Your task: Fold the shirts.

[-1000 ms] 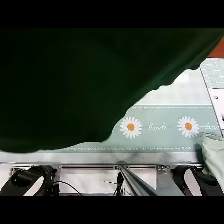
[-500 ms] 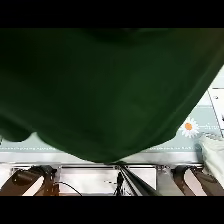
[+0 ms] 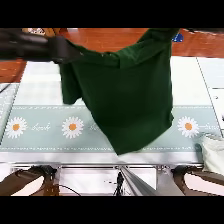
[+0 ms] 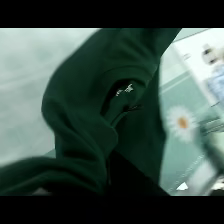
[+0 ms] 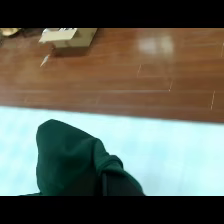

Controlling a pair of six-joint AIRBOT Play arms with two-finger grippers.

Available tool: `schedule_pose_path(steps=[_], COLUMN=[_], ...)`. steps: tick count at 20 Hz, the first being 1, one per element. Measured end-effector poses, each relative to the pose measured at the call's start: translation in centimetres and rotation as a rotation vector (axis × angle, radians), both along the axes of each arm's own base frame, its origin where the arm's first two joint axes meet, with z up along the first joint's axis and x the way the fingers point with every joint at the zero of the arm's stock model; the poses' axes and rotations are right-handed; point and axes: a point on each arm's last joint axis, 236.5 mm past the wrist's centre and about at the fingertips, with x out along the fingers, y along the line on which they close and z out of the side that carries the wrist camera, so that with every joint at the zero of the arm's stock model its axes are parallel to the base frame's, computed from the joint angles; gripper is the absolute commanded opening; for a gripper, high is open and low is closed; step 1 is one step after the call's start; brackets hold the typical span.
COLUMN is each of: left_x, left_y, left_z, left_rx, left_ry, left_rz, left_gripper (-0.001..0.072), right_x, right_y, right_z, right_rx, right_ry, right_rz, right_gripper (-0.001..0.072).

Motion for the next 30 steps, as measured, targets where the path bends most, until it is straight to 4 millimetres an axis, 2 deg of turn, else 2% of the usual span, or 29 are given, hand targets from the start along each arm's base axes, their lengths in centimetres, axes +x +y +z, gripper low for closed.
schedule_pose_path(steps=[4, 7, 8, 10, 11, 13, 16, 19, 22, 24, 27, 28, 30], left_x=[4.2, 5.7, 6.0, 6.4, 6.5, 6.7, 6.6, 6.3, 5.9, 5.7, 5.3, 5.3, 5.2], left_y=[2.0, 3.1, 3.2, 3.4, 3.4, 3.3, 3.2, 3.1, 3.1, 3.0, 3.0, 3.0, 3.0], left_z=[-7.1, -10.8, -11.7, -13.3, -13.8, -14.4, -14.8, -15.1, -15.3, -15.3, -15.4, -15.4, -15.4], left_rx=[0.106, 0.143, 0.148, 0.157, 0.157, 0.155, 0.151, 0.151, 0.154, 0.154, 0.158, 0.159, 0.16], left_ry=[0.086, 0.147, 0.165, 0.195, 0.206, 0.222, 0.236, 0.25, 0.268, 0.273, 0.286, 0.288, 0.29], left_rz=[0.012, 0.019, 0.018, 0.017, 0.016, 0.014, 0.007, -0.002, -0.015, -0.019, -0.031, -0.033, -0.037], left_gripper=[0.0041, 0.0041, 0.0041, 0.0041, 0.0041, 0.0042, 0.0041, 0.0041, 0.0041, 0.0041, 0.0041, 0.0042, 0.0042], right_x=[5.1, 6.9, 7.1, 7.2, 7.0, 5.9, 2.4, -2.6, -8.2, -12.3, -17.7, -19.3, -21.9], right_y=[-0.7, -1.3, -1.3, -1.1, -1.0, -1.0, -1.5, -3.2, -5.5, -6.3, -6.1, -5.8, -5.1], right_z=[-3.5, -7.0, -8.3, -10.6, -11.3, -11.7, -11.0, -12.5, -16.2, -19.2, -23.3, -24.7, -27.0], right_rx=[-0.022, -0.067, -0.079, -0.101, -0.107, -0.12, -0.16, -0.249, -0.288, -0.27, -0.173, -0.135, -0.069], right_ry=[-0.044, -0.014, 0.011, 0.064, 0.085, 0.128, 0.212, 0.371, 0.561, 0.667, 0.776, 0.807, 0.861], right_rz=[-0.089, -0.111, -0.104, -0.086, -0.075, -0.046, 0.015, 0.065, 0.064, 0.056, 0.026, 0.014, -0.001], right_gripper=[0.0015, 0.0018, 0.007, 0.0425, 0.0463, 0.0463, 0.0463, 0.0467, 0.0482, 0.0545, 0.0557, 0.0597, 0.0597])
